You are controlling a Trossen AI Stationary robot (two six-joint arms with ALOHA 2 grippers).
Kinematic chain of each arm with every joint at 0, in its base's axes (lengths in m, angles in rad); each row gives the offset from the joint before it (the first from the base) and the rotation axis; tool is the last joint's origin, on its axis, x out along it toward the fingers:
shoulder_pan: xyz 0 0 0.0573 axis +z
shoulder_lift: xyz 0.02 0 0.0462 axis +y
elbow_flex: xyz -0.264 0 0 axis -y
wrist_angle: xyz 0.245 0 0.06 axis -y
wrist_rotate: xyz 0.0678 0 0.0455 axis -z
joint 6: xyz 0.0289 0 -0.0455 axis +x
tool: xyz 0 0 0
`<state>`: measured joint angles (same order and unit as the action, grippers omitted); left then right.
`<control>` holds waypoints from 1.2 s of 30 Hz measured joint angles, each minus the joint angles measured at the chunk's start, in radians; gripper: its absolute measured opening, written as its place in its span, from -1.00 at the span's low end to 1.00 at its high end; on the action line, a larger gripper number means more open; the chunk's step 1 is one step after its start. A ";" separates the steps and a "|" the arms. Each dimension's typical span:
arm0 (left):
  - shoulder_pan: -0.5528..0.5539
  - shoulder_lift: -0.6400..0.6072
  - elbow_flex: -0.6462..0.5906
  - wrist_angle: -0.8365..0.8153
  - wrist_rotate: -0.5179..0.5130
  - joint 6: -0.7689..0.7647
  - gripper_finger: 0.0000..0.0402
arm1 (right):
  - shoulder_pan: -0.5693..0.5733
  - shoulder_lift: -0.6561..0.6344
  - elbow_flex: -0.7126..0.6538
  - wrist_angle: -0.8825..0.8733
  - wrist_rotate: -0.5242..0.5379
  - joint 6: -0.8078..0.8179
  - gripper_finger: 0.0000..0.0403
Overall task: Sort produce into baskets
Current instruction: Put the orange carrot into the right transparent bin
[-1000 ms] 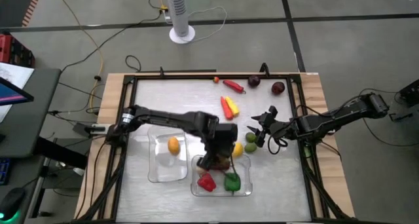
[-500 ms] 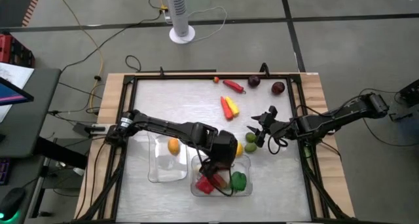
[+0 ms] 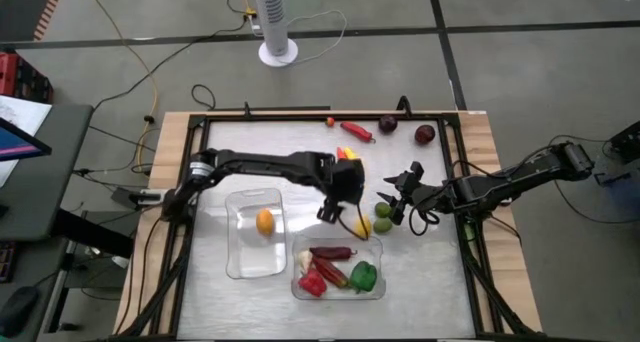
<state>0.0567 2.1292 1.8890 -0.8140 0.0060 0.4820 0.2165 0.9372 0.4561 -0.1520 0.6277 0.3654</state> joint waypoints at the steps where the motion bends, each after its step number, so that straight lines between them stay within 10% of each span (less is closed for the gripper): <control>1: 0.015 0.000 -0.020 0.042 -0.007 0.010 0.24 | 0.000 0.000 0.000 0.001 0.000 0.000 0.23; 36: 0.148 0.148 0.046 0.119 -0.071 0.173 0.05 | 0.000 -0.001 0.000 0.018 0.029 -0.023 0.23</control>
<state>0.2047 2.2768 1.9350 -0.6948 -0.0646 0.6548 0.2161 0.9363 0.4557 -0.1339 0.6563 0.3428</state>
